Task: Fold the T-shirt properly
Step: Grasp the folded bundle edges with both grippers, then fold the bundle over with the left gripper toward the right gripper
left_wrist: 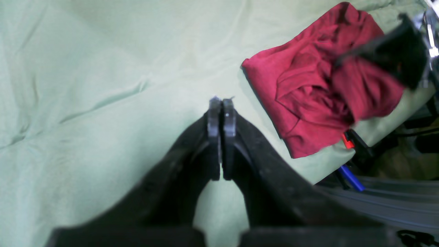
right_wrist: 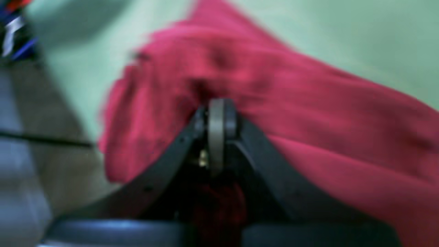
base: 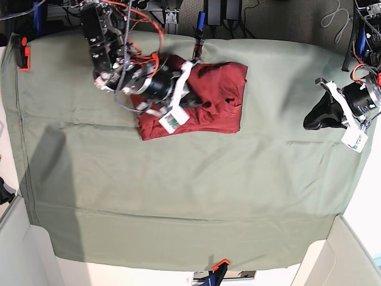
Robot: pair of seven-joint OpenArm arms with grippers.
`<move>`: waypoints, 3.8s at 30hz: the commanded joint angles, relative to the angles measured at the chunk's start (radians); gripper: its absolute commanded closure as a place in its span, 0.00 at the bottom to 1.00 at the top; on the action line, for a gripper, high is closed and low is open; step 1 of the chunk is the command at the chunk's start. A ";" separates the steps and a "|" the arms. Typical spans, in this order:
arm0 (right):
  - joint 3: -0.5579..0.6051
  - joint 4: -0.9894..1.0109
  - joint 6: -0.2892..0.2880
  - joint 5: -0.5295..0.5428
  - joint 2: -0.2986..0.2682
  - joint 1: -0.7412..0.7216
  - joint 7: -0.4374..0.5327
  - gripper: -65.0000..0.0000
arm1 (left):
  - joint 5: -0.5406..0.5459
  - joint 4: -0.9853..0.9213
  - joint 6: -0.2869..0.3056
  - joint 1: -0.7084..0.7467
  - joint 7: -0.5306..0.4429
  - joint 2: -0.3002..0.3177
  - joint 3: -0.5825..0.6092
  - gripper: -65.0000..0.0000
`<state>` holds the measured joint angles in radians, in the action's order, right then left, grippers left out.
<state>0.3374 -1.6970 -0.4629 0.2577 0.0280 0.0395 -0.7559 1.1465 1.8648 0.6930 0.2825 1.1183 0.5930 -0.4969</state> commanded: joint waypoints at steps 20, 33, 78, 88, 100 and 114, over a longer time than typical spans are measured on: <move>0.109 -0.025 0.106 -0.229 0.072 -0.127 0.071 1.00 | 0.150 0.061 0.005 0.074 0.107 0.019 0.051 1.00; -0.339 0.049 0.064 -0.106 0.051 -0.234 0.077 1.00 | -0.149 0.320 0.005 0.232 -0.099 0.016 0.497 1.00; -0.328 0.290 -0.015 -0.087 0.032 -0.294 0.108 1.00 | -0.592 -0.274 0.005 -0.269 -0.307 -0.039 0.729 1.00; -0.219 0.365 -0.050 -0.073 -0.026 -0.275 0.101 1.00 | -0.694 -0.277 0.005 -0.319 -0.390 -0.029 0.729 1.00; -0.201 0.360 -0.045 -0.006 -0.050 -0.264 0.093 1.00 | -0.801 -0.470 0.005 -0.486 -0.604 -0.038 0.749 1.00; -0.201 0.358 -0.045 0.035 -0.044 -0.264 0.093 1.00 | -0.964 -0.716 0.005 -0.739 -0.756 -0.167 0.988 1.00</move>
<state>0.1379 -1.3228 -0.5022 0.2806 -0.0189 -0.2077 -0.6739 0.1715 1.1366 0.6956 -0.4259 0.3820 0.4179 0.4973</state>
